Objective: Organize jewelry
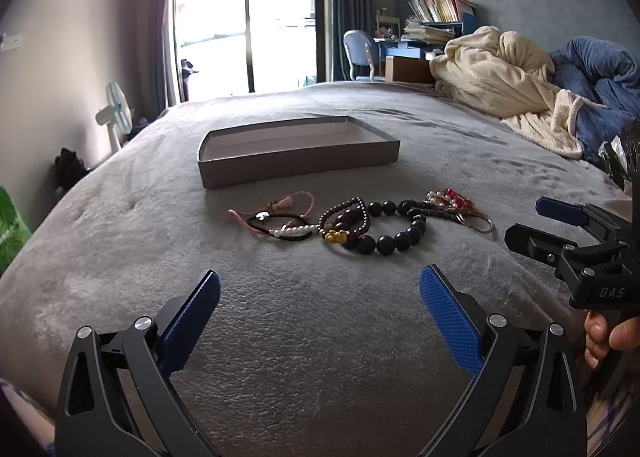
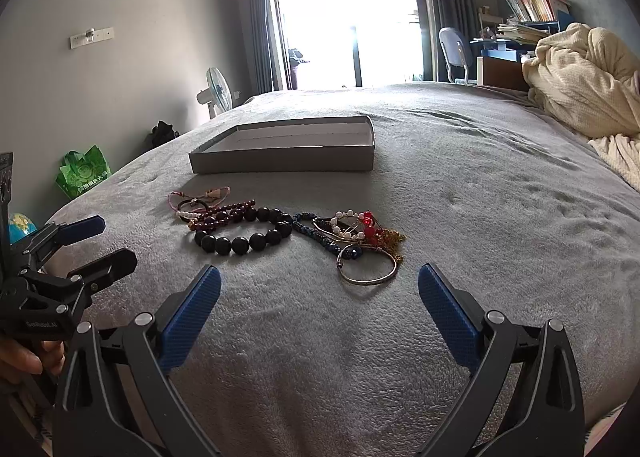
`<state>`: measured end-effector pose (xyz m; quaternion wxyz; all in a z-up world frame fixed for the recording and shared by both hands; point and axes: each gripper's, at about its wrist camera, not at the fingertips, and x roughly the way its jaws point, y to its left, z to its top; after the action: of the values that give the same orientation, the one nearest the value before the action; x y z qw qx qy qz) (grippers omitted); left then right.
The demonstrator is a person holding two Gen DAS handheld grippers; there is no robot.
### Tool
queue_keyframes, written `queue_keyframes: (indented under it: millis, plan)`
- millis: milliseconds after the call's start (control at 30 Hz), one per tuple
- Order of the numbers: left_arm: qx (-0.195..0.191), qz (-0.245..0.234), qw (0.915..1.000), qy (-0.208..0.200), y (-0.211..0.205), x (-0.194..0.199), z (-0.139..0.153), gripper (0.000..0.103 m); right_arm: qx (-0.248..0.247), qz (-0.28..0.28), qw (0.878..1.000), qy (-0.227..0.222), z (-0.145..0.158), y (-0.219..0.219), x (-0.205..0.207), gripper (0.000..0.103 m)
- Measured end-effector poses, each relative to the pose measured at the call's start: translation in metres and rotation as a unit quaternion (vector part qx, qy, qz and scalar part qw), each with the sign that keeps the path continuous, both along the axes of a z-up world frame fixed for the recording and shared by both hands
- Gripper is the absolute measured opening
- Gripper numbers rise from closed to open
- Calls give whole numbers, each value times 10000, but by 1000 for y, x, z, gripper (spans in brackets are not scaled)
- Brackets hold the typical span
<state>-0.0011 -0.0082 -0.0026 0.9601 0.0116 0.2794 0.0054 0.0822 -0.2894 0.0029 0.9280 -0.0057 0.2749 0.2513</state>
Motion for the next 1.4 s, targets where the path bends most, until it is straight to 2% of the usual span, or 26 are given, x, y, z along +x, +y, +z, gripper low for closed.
queue_keyframes:
  millis: [1400]
  plan:
    - [16,-12,10000,76,0,1,-4,99,3,-8,10000,42,-3,1,2,98]
